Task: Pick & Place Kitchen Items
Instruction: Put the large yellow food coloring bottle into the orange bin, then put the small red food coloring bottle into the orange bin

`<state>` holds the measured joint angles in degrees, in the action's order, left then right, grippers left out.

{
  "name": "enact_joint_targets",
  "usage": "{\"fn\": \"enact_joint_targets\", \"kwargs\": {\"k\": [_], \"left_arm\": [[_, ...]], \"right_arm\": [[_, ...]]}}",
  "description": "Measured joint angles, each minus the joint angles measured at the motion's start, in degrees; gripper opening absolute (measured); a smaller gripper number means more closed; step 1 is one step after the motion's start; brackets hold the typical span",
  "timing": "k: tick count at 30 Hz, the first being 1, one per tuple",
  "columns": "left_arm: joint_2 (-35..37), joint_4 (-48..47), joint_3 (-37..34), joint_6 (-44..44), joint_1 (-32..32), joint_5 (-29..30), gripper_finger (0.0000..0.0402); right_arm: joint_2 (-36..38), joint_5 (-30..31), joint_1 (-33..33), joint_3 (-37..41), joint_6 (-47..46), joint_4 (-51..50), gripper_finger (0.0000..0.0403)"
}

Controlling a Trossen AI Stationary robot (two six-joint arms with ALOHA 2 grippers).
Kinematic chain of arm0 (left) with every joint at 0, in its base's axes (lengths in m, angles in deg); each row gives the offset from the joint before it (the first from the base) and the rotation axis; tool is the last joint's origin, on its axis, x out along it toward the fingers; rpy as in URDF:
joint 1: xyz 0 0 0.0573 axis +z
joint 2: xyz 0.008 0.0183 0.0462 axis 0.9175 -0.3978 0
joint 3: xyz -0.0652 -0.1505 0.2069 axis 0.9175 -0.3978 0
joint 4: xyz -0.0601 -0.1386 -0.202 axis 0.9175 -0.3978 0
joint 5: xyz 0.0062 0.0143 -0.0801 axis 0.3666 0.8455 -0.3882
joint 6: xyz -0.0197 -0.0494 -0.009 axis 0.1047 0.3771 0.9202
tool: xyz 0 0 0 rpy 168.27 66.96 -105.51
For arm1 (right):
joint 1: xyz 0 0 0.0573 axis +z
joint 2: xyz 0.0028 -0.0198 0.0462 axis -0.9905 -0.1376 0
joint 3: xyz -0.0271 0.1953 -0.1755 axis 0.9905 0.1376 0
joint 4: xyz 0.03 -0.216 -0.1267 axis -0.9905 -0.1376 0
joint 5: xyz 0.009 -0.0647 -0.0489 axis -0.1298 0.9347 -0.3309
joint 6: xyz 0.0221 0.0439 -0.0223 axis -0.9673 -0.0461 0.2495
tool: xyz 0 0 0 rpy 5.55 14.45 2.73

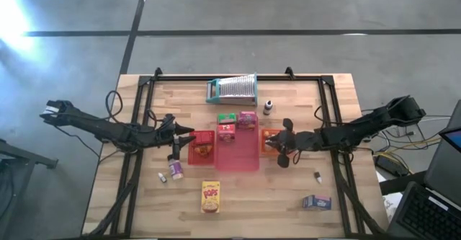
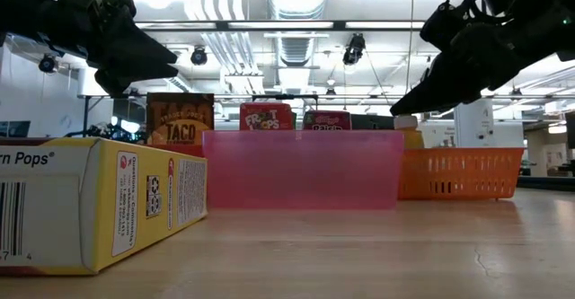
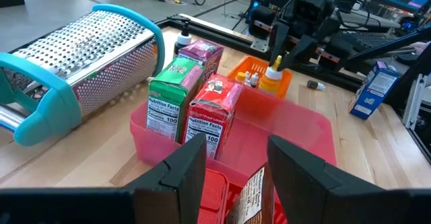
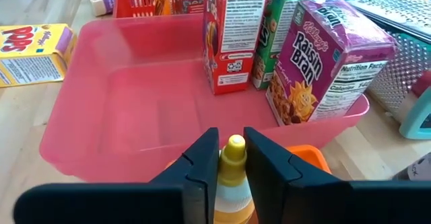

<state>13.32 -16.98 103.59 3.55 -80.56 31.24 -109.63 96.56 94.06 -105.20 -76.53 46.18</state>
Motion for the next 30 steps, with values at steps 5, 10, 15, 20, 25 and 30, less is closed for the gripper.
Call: {"fn": "enact_joint_targets", "kwargs": {"k": [5, 10, 15, 20, 25, 30], "left_arm": [[0.0, 0.0, 0.0, 0.0, 0.0, 0.0, 0.0163], [0.0, 0.0, 0.0, 0.0, 0.0, 0.0, 0.0163], [0.0, 0.0, 0.0, 0.1, 0.0, 0.0, 0.0163], [0.0, 0.0, 0.0, 0.1, 0.0, 0.0, 0.0163], [0.0, 0.0, 0.0, 0.1, 0.0, 0.0, 0.0163], [0.0, -0.2, 0.0, 0.2, 0.0, -0.1, 0.0163]], "right_arm": [[0.0, -0.7, 0.0, 0.0, 0.0, 0.2, 0.0075], [-0.2, -1.0, 0.0, 0.2, 0.0, 0.1, 0.0100], [-0.1, -1.0, 0.0, 0.2, 0.4, 0.4, 0.0128], [0.7, -0.9, 0.0, -1.5, 3.5, 0.7, 0.0149], [3.1, -0.9, 0.0, -5.4, 8.4, 0.7, 0.0158], [5.0, -0.9, 0.0, -10.0, 11.4, 0.4, 0.0156]]}}
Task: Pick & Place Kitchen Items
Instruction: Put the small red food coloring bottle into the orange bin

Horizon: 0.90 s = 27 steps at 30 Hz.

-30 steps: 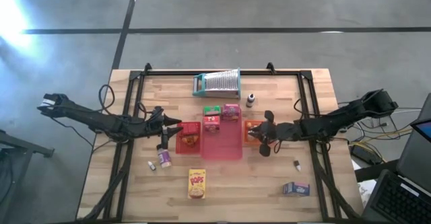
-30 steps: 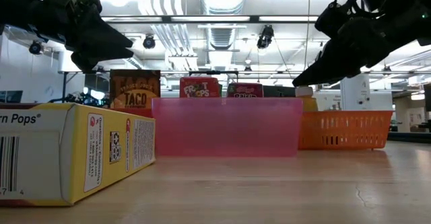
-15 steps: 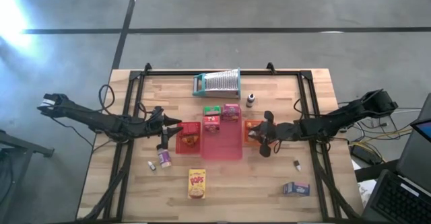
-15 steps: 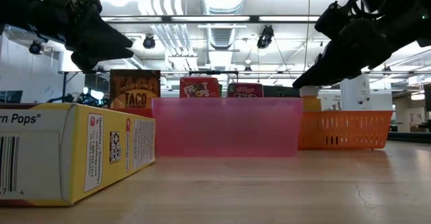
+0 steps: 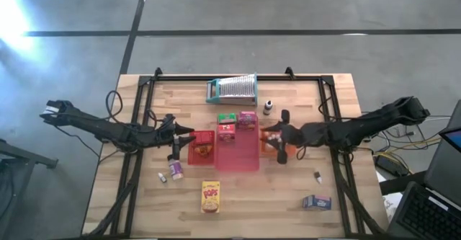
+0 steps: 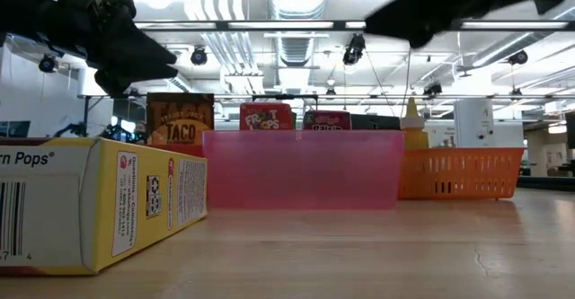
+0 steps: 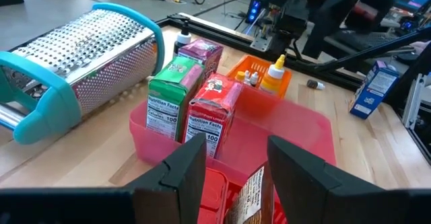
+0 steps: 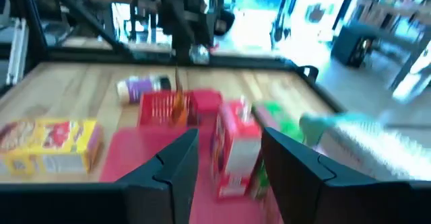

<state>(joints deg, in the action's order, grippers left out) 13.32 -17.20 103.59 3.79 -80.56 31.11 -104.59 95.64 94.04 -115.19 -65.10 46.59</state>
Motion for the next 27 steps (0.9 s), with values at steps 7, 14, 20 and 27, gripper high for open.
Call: {"fn": "enact_joint_targets", "kwargs": {"k": [7, 14, 20, 27], "left_arm": [[0.2, -9.2, 5.3, -1.8, -0.4, -22.4, 0.0163], [-5.5, -36.0, 19.0, -0.5, -6.1, -24.1, 0.0163], [-16.0, -53.7, 32.1, 4.1, -16.8, -17.5, 0.0141], [-27.0, -70.3, 39.9, 14.7, -24.3, -13.6, 0.0099]], "right_arm": [[-0.5, 0.0, 0.0, -4.9, 7.8, -0.1, 0.0122], [-0.9, 0.0, 0.0, -6.4, 10.1, -1.5, 0.0084], [-0.9, 0.1, -0.3, -6.4, 9.9, -5.6, 0.0061], [-0.9, 0.2, -1.7, -6.4, 9.6, -7.7, 0.0055]]}}
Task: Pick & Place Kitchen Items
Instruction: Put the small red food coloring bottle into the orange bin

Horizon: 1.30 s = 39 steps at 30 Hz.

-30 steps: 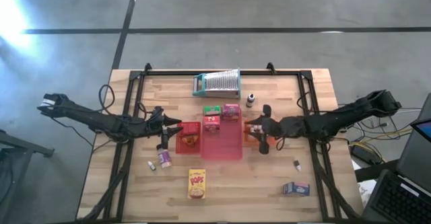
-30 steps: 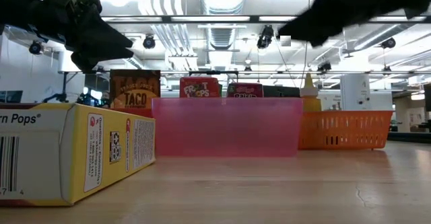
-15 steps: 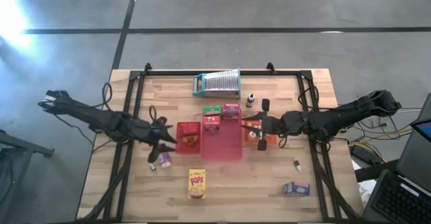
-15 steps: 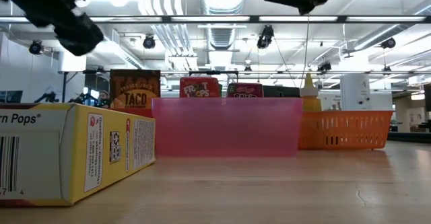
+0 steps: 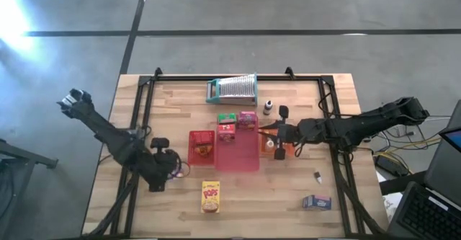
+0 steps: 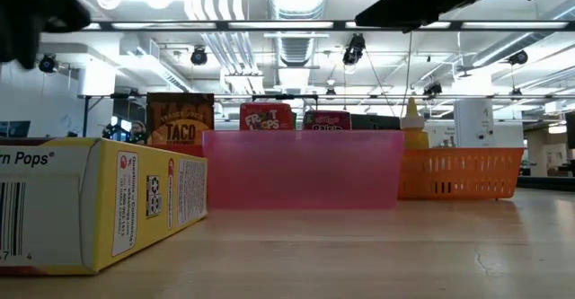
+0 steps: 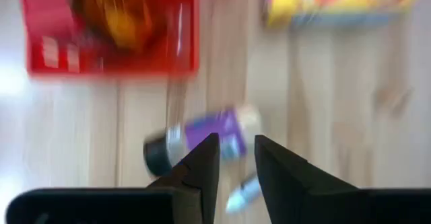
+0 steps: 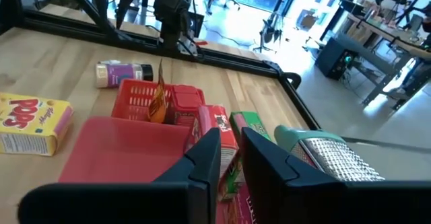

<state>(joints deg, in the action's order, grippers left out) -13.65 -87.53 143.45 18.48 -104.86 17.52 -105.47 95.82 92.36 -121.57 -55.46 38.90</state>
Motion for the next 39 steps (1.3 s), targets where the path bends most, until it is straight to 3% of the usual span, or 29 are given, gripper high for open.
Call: {"fn": "enact_joint_targets", "kwargs": {"k": [9, 22, 31, 39], "left_arm": [[-8.3, -10.4, -0.5, 0.0, -1.3, -11.9, 0.0094], [-18.8, -9.0, -0.5, -10.6, -1.3, -13.3, 0.0094], [-24.0, -5.8, -0.5, -15.2, -2.5, -14.0, 0.0094], [-23.8, -1.8, -0.4, -15.0, -4.1, -15.6, 0.0094]], "right_arm": [[0.0, -0.1, -0.2, 0.0, -3.4, 0.0, 0.0086], [0.0, -0.2, -0.2, 0.0, -3.1, 0.0, 0.0114], [0.0, -0.2, -0.2, 0.1, -3.0, -0.2, 0.0083], [0.0, -0.2, -0.2, 0.1, -3.0, -1.3, 0.0062]]}}
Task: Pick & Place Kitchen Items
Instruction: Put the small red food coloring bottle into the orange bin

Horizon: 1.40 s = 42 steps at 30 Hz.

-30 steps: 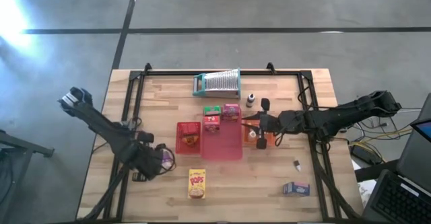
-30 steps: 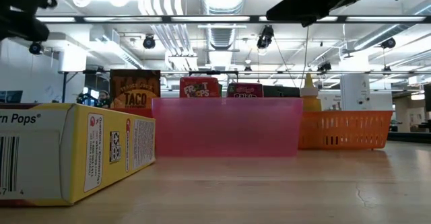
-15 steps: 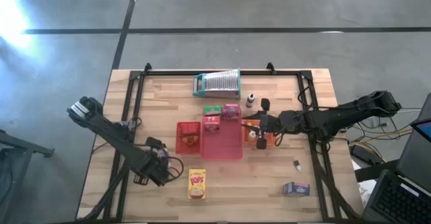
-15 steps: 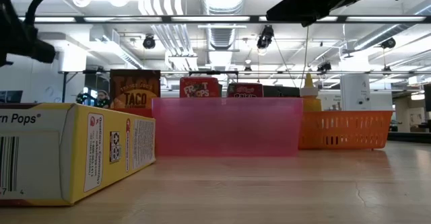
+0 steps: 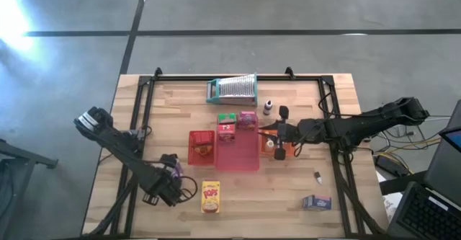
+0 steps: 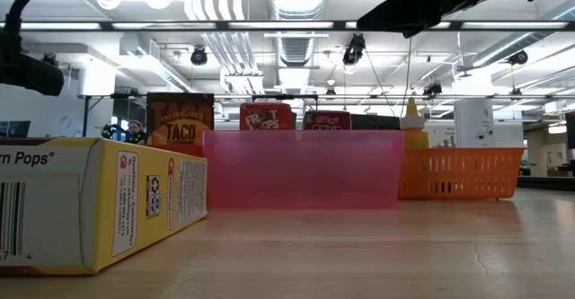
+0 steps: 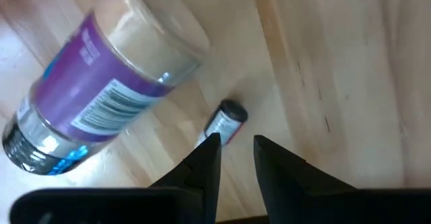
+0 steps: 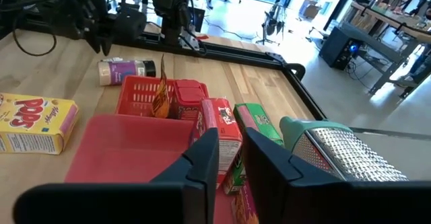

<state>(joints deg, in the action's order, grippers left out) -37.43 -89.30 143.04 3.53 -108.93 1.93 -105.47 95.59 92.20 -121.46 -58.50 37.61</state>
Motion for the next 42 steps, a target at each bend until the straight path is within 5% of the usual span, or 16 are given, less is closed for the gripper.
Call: {"fn": "enact_joint_targets", "kwargs": {"k": [25, 42], "left_arm": [[-1.0, 2.7, 0.0, -10.7, -0.3, 1.5, 0.0094], [-1.0, 4.3, -4.1, -10.3, -0.3, 1.5, 0.0094]], "right_arm": [[0.0, -0.1, 0.0, 0.0, 0.0, 0.0, 0.0107], [0.0, -0.1, 0.0, 0.0, 0.0, -0.9, 0.0065]]}}
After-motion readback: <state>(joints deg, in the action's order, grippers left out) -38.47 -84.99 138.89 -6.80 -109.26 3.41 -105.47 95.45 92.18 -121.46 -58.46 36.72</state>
